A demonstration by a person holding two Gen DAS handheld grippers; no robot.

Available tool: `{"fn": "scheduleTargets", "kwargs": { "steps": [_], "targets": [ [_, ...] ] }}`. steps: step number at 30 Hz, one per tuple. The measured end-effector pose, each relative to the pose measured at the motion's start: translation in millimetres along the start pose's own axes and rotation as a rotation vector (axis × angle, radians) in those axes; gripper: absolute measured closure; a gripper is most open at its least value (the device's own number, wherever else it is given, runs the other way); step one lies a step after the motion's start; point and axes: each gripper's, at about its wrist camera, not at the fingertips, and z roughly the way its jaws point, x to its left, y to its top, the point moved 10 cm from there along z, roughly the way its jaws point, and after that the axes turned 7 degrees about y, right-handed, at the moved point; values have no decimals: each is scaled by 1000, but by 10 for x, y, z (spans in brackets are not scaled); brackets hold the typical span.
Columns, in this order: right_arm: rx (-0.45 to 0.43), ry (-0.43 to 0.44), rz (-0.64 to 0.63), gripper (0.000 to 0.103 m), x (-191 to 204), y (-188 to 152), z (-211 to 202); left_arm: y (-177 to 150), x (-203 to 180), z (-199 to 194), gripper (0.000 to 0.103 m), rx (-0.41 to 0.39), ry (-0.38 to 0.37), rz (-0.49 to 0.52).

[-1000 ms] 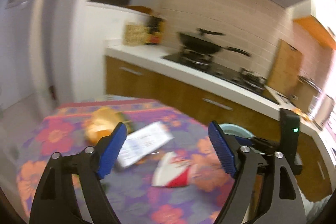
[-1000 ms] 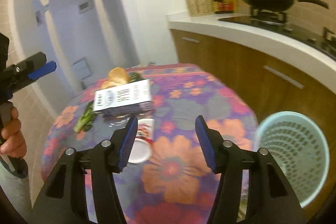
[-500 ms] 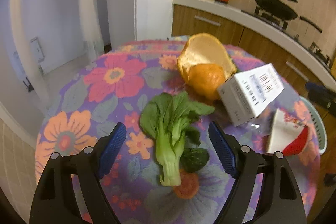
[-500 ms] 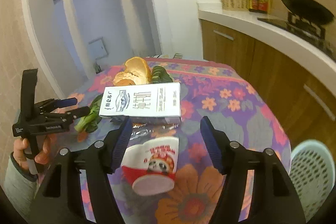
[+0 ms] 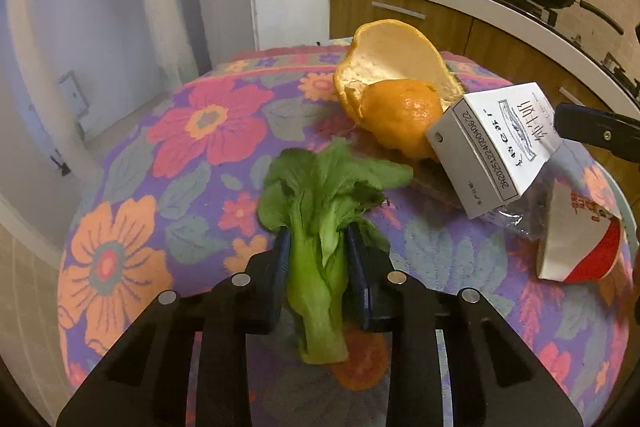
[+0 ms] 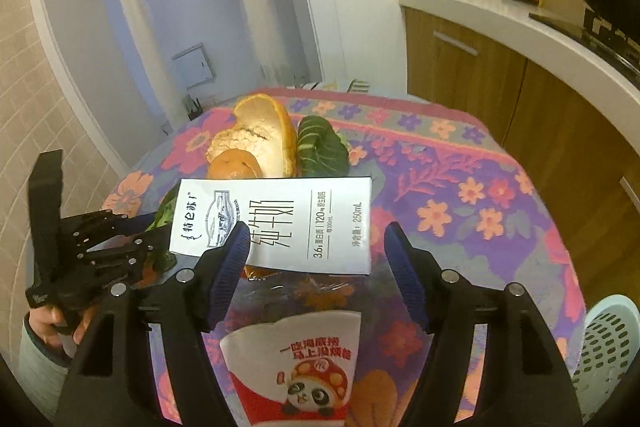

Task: Collect trash
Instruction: 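Grasp the green bok choy with the left tool while the right tool grasps the milk carton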

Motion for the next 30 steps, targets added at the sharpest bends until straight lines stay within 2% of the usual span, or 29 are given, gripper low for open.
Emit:
{"fn": "scheduleTargets", "kwargs": {
  "steps": [6,11,12,13,17,20,21,23,25,27,30],
  "targets": [
    [41,45,-26,37,189,-63,32,36,176,-118,78,-47,-32,-111],
    [58,136,-67,37,615,-136,-89,115,476,-383,78,-185,-75,-277],
    [70,161,-87,37,748,-176,-102,125,575,-482,78,-239,-70,-323],
    [82,167,-114,37,858,-215,-102,122,629,-525,78,-261,-65,-346],
    [141,201,-185,37,1210,-402,-47,85,760,-575,78,-277,-55,-415],
    [210,294,-189,37,1421,-604,-12,86,734,-565,78,-268,-49,-405],
    [199,277,-208,37,1434,-615,-50,90,706,-564,78,-265,-42,-395],
    [123,201,-252,37,1366,-492,-161,108,690,-547,78,-262,-43,-386],
    [55,163,-246,30,1199,-257,-235,107,695,-543,78,-260,-44,-391],
    [52,158,-197,28,1002,-58,-159,112,729,-510,78,-258,-49,-406],
    [113,182,-98,28,721,116,144,109,749,-500,78,-258,-54,-418]
  ]
}}
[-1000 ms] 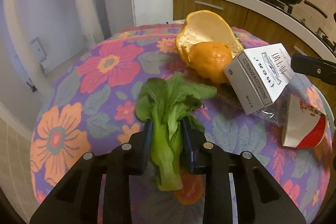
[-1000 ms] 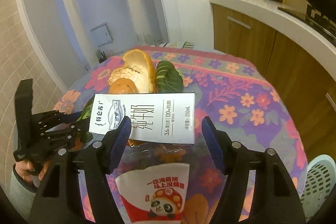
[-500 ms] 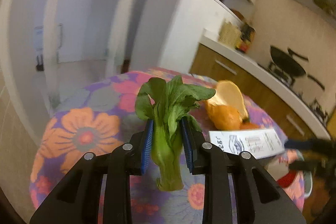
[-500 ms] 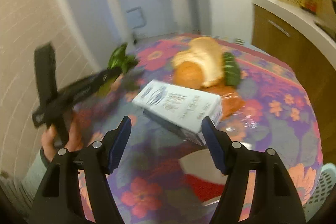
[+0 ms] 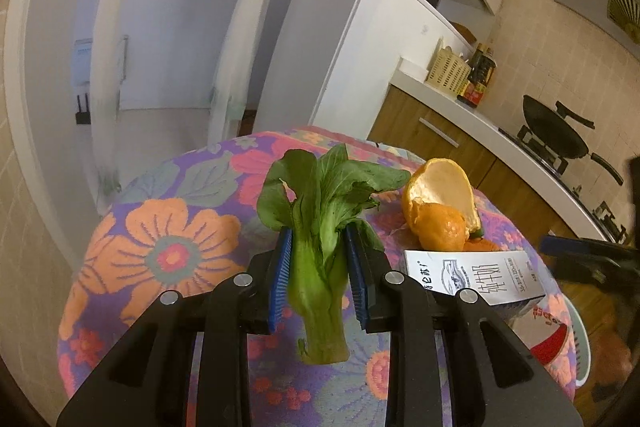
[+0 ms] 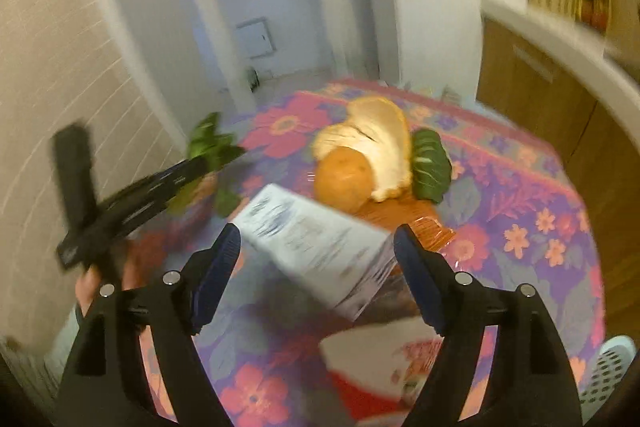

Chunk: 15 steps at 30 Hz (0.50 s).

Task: Collect trash
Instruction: 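Grasp the green bok choy with the left tool while the right tool grasps the milk carton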

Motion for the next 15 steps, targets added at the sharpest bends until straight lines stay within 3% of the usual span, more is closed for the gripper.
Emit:
{"fn": "scheduleTargets", "kwargs": {
  "steps": [2,4,6,9,12,15],
  "targets": [
    [28,17,46,28,-125,18,139,-5,-8,3,78,1,-2,2],
    [73,89,91,28,-133,-28,271,-11,4,6,78,4,-5,4],
    [105,182,103,28,32,-125,290,-9,17,7,78,6,-10,3],
    [158,243,53,28,404,-309,281,-4,43,27,78,12,-15,-2],
    [214,244,-20,28,714,-571,260,11,56,20,78,6,-14,-3],
    [193,146,-98,28,837,-691,277,12,61,19,78,6,-12,-4]
  ]
}}
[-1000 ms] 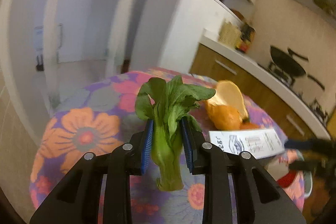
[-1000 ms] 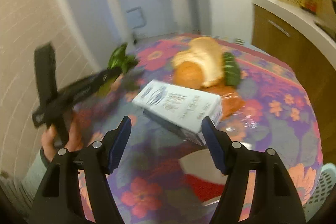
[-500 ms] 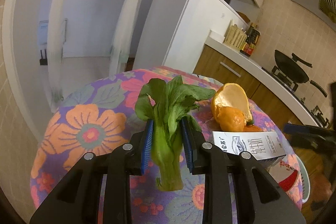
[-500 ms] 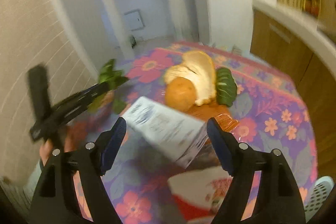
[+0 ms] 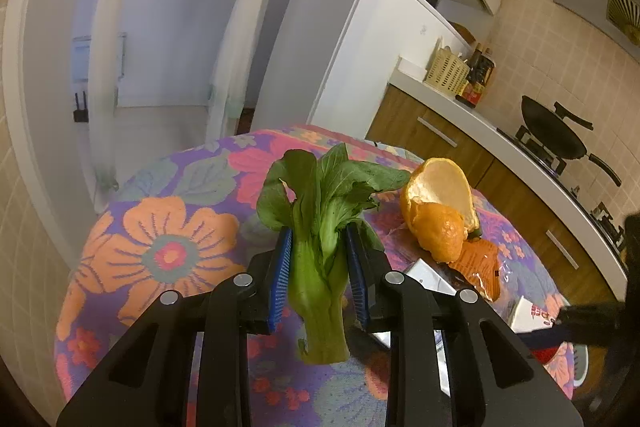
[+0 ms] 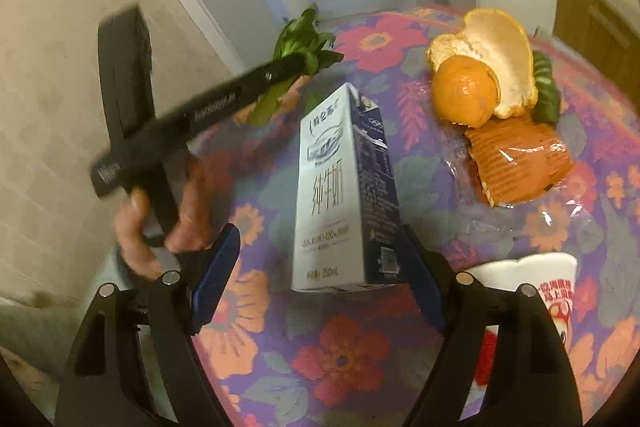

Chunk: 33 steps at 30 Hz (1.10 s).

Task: Collect trash
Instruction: 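Grasp the green bok choy with the left tool while the right tool grasps the milk carton, then carry the bok choy and milk carton over the blue basket and open both tools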

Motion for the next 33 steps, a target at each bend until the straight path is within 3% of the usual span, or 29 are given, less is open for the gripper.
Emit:
{"fn": "scheduleTargets", "kwargs": {
  "steps": [6,10,12,13,17,24,33],
  "targets": [
    [-57,-191,-20,27,-13,-89,146,14,15,-8,78,2,-5,-9],
    [-83,-264,-3,28,-91,-62,196,16,19,-13,78,1,-4,-7],
    [-86,-290,13,38,-130,-48,228,21,20,-16,78,-1,-1,-3],
    [-92,-289,14,50,-126,-41,243,22,7,-16,78,-2,-2,1],
    [-123,-303,19,51,-69,-52,169,22,-66,-18,78,2,-20,29],
    [-277,-347,76,51,-114,-91,-557,84,-296,-236,78,-26,-70,81],
    [-486,-443,225,51,-619,-464,-1732,231,-1157,-601,78,-55,-218,190]
  ]
}}
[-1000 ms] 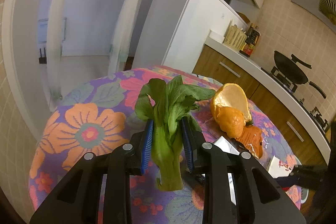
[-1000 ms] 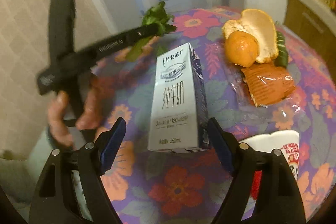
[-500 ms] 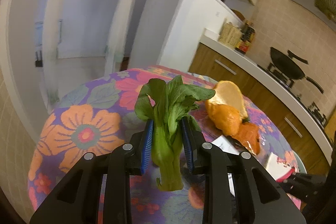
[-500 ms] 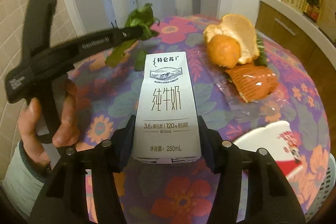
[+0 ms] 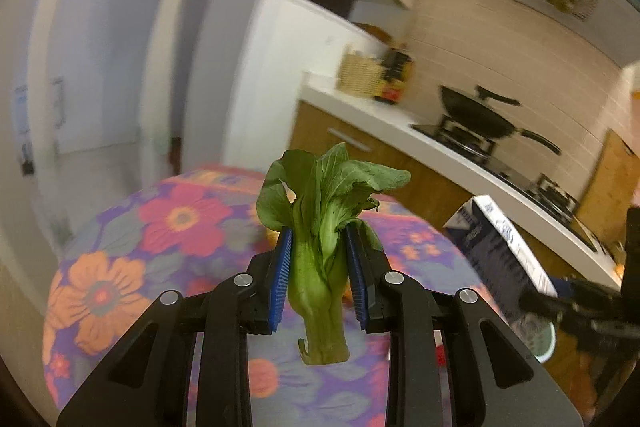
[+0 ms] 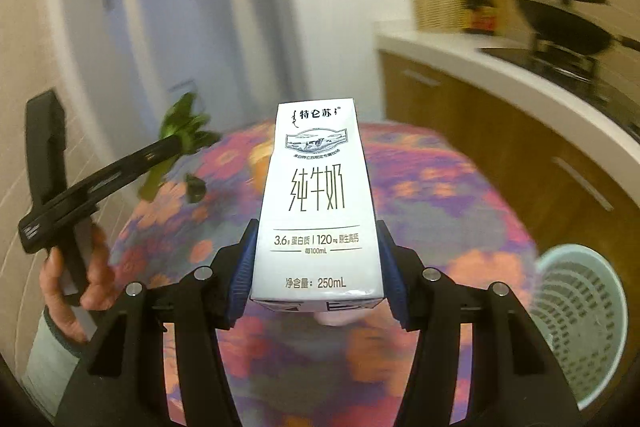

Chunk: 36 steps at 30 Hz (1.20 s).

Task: Collect trash
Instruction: 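Carry the bok choy and milk carton over the blue basket and open both tools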

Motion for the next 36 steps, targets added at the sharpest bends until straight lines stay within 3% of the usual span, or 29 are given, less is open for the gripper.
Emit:
{"fn": "scheduleTargets", "kwargs": {
  "steps": [8,12,15,19,27,36],
  "targets": [
    [-84,-182,112,51,-962,-135,-681,58,-1111,95,78,67,-167,144],
    [-80,-280,193,51,-1539,-348,-1011,78,-1784,134,78,195,-410,128],
    [-86,-334,255,51,-1908,-515,-1200,94,-2165,146,78,219,-462,170],
    [-93,-375,336,51,-2312,-733,-1351,-75,-2805,178,78,313,-583,207],
    [1,-448,458,51,-2803,-1187,-1293,-784,-3738,517,78,413,-540,407],
    [72,-432,647,51,-3204,-1571,-1123,-1454,-4081,1062,77,558,-453,482]
  ]
}}
